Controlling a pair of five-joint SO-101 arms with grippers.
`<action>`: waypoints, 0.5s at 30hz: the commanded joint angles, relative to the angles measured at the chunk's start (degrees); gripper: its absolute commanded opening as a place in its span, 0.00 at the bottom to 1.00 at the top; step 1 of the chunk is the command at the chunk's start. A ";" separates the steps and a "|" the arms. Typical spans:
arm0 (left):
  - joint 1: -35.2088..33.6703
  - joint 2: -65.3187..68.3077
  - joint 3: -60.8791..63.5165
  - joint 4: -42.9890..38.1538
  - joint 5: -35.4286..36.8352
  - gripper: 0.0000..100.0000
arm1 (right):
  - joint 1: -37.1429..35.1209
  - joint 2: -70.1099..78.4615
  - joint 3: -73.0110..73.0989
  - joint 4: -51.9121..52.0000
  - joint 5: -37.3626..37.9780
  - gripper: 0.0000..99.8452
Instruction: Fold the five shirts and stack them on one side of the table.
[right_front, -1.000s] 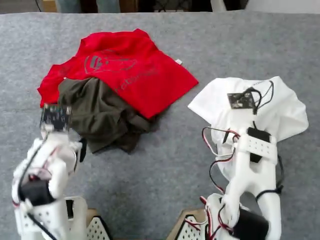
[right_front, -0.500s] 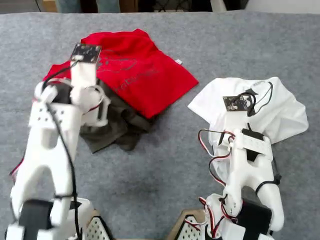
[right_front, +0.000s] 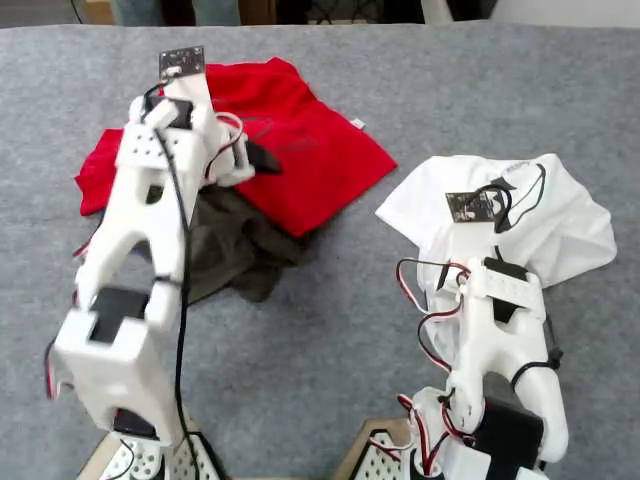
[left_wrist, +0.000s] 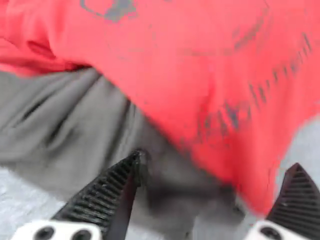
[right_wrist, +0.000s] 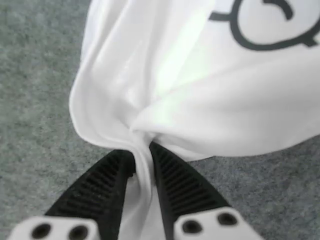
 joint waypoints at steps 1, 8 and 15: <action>-2.15 9.67 -12.26 1.32 7.21 0.41 | -0.53 0.92 -0.48 -1.32 -0.62 0.01; -6.02 32.09 -30.46 9.14 13.63 0.41 | -0.53 0.92 -0.22 -1.32 -0.62 0.01; -7.87 50.99 -45.85 14.24 13.45 0.19 | -0.53 0.92 -0.22 -1.32 -0.53 0.01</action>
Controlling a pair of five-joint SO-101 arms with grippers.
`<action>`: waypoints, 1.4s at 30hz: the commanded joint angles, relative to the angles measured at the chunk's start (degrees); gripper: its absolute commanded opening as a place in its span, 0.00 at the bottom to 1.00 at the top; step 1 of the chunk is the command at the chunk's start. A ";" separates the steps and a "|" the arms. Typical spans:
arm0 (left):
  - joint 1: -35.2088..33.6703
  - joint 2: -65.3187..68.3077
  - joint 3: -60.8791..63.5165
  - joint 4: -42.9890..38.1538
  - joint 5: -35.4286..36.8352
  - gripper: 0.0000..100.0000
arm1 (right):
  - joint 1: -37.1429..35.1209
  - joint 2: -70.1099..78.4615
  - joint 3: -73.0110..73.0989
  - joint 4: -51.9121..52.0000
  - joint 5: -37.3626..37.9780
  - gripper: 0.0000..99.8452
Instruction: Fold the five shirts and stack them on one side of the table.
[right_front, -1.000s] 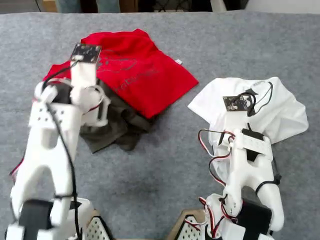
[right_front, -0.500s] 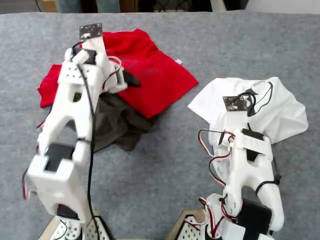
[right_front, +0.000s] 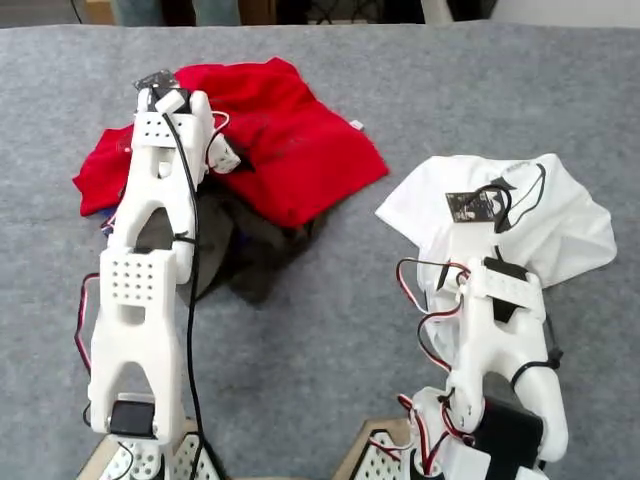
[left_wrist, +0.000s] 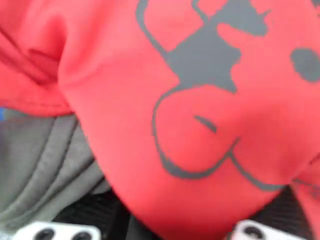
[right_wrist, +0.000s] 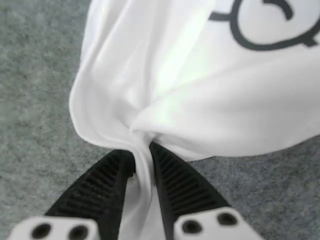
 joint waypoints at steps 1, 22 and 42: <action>-2.95 8.53 -6.90 1.49 0.00 0.13 | -0.53 0.92 -0.22 -1.32 -0.53 0.01; -38.20 -21.98 -9.89 1.93 -22.15 0.03 | -0.62 0.84 -0.13 -1.32 -0.53 0.01; -31.87 -37.19 -4.00 2.11 -22.07 0.22 | -0.70 0.84 -0.13 -1.32 -0.44 0.01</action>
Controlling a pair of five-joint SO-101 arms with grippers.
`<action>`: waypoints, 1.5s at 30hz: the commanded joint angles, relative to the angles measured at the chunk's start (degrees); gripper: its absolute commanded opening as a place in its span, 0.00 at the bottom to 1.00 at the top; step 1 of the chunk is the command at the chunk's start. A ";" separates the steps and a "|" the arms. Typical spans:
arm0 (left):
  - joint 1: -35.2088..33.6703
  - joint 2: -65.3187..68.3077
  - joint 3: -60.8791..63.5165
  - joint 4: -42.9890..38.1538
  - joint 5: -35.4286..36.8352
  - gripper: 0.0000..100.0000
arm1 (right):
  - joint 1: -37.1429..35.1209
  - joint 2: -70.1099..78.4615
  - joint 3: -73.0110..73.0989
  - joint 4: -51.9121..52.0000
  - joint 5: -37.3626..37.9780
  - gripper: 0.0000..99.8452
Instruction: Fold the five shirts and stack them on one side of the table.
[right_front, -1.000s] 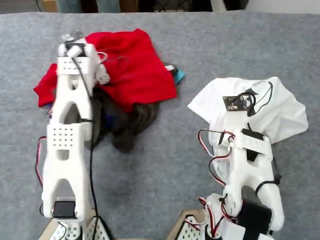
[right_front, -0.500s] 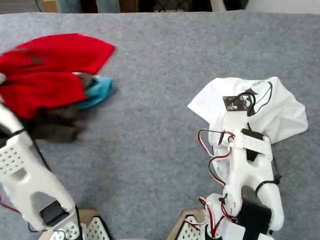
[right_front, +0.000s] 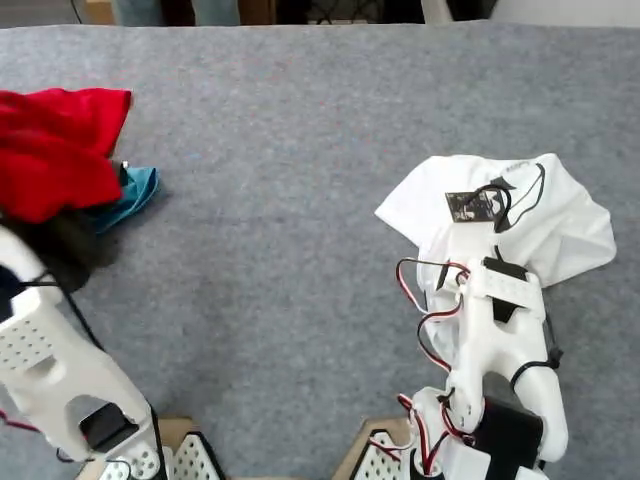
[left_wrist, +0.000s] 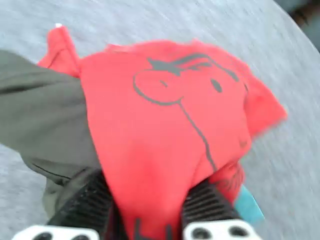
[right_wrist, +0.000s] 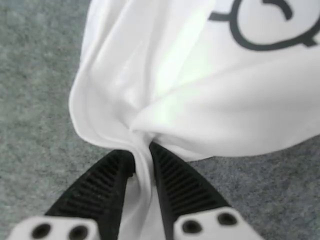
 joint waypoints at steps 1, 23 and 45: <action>6.90 -4.92 2.15 0.26 -0.26 0.26 | -0.70 0.84 -0.13 -1.14 -0.44 0.01; 6.46 -32.44 30.46 0.18 -7.65 0.30 | -19.96 -3.38 -16.75 22.59 -0.53 0.01; -8.57 -48.26 64.66 -5.27 -8.53 0.30 | -80.62 -10.86 -23.34 46.33 -0.09 0.18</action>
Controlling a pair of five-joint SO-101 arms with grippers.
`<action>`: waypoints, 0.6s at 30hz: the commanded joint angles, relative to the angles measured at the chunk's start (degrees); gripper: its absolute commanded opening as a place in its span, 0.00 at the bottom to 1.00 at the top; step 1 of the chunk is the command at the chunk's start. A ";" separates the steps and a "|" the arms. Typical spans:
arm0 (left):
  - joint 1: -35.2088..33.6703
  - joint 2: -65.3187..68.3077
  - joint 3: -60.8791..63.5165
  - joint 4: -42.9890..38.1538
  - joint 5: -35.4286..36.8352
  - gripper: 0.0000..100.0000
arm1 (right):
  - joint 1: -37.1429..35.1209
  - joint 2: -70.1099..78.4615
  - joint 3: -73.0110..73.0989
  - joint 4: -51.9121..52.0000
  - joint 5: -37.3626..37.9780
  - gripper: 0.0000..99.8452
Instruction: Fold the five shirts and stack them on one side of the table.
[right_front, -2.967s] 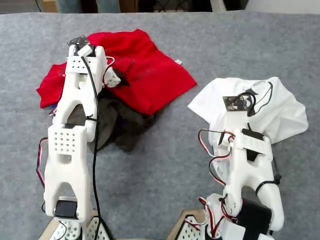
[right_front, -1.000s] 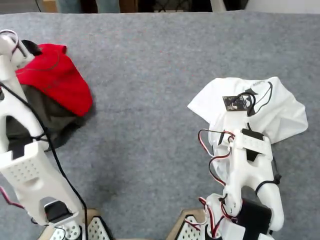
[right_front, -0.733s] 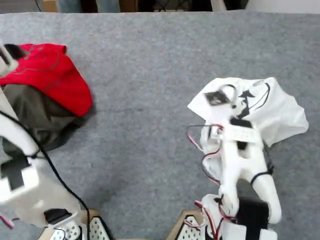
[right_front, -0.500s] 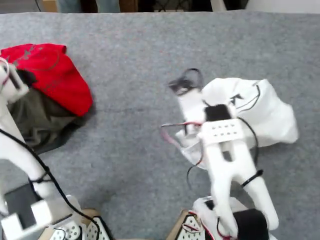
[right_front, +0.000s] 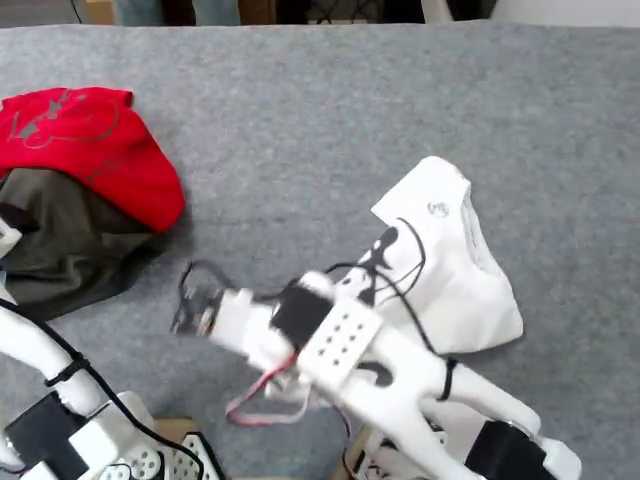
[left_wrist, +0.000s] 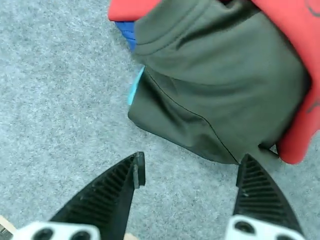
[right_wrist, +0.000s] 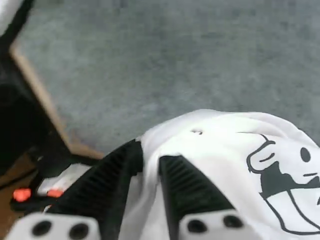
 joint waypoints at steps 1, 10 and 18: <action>-0.22 -1.85 -0.13 -0.79 -0.35 0.31 | -4.57 -1.63 -0.48 2.81 -0.09 0.23; 0.22 -1.76 -0.13 -0.88 -0.35 0.31 | -4.31 -6.46 -10.42 9.49 10.11 0.37; 6.29 -1.76 1.01 -0.44 -0.26 0.30 | 23.56 -10.33 -22.29 9.23 16.44 0.37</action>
